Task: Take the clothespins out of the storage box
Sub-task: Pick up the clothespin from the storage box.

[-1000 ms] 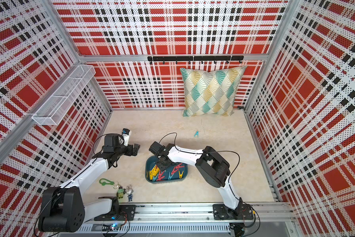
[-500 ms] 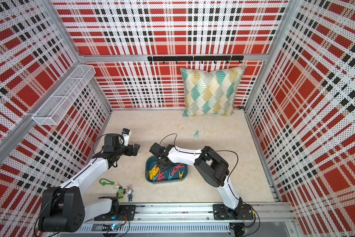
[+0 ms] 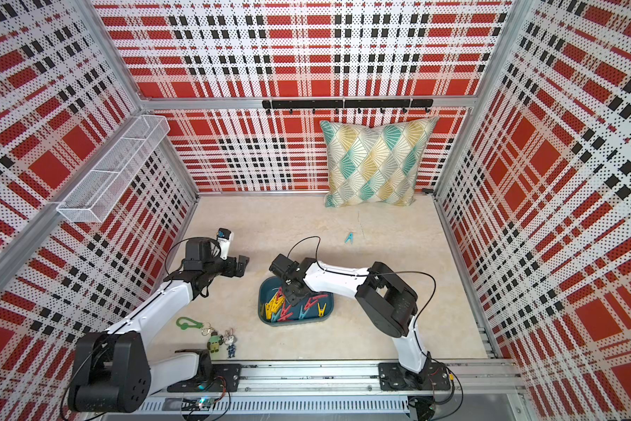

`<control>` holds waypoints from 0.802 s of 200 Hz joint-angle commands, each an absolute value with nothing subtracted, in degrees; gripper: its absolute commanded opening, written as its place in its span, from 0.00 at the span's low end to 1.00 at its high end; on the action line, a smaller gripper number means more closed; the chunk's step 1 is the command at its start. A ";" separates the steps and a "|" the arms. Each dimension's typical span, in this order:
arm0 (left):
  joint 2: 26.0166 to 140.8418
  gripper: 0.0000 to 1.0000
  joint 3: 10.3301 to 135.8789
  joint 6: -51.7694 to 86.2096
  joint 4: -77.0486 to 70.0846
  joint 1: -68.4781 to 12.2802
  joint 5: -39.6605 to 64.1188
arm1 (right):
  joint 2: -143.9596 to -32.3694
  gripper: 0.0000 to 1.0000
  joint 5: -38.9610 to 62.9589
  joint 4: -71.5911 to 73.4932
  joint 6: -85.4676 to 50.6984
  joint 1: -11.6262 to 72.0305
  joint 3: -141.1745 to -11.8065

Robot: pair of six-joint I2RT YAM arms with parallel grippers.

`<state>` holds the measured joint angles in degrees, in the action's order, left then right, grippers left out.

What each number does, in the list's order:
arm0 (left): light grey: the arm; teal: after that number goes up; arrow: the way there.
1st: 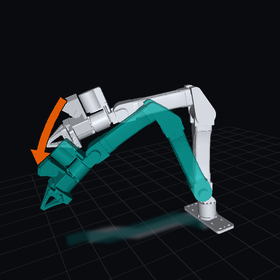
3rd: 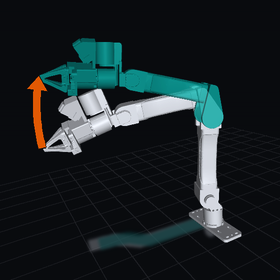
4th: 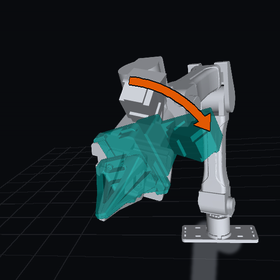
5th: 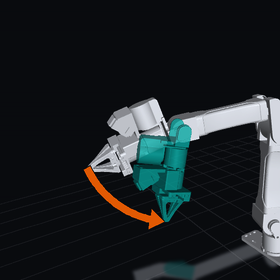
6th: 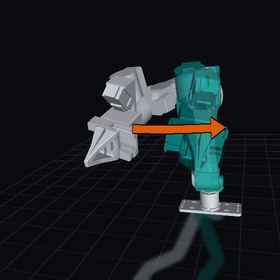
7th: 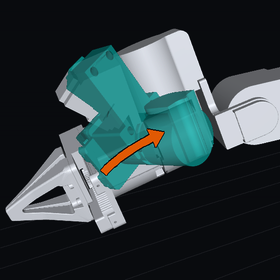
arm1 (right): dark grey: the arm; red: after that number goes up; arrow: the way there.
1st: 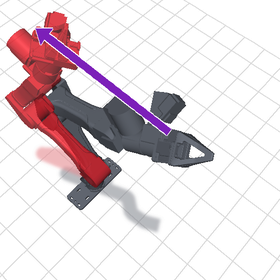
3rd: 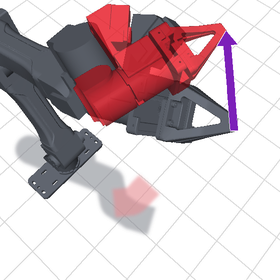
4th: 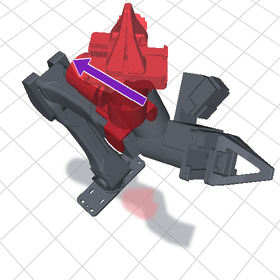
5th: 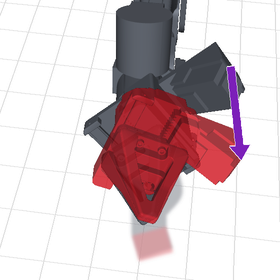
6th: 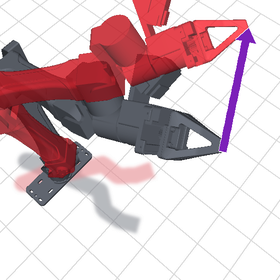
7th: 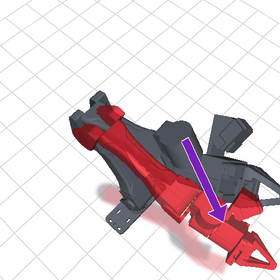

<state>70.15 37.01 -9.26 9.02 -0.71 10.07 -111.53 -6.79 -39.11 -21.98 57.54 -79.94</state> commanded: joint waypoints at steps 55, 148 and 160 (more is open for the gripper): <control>70.44 0.99 37.53 -9.40 8.79 -0.36 10.20 | -97.03 0.03 -9.72 -38.36 -25.18 56.68 -77.14; 70.22 0.99 37.62 -9.42 8.84 -0.53 10.11 | -89.62 0.03 -5.27 -40.18 -27.44 35.43 -72.05; 70.25 0.99 37.62 -9.47 8.88 -0.53 10.11 | -90.21 0.03 -3.36 -40.24 -27.42 31.11 -71.33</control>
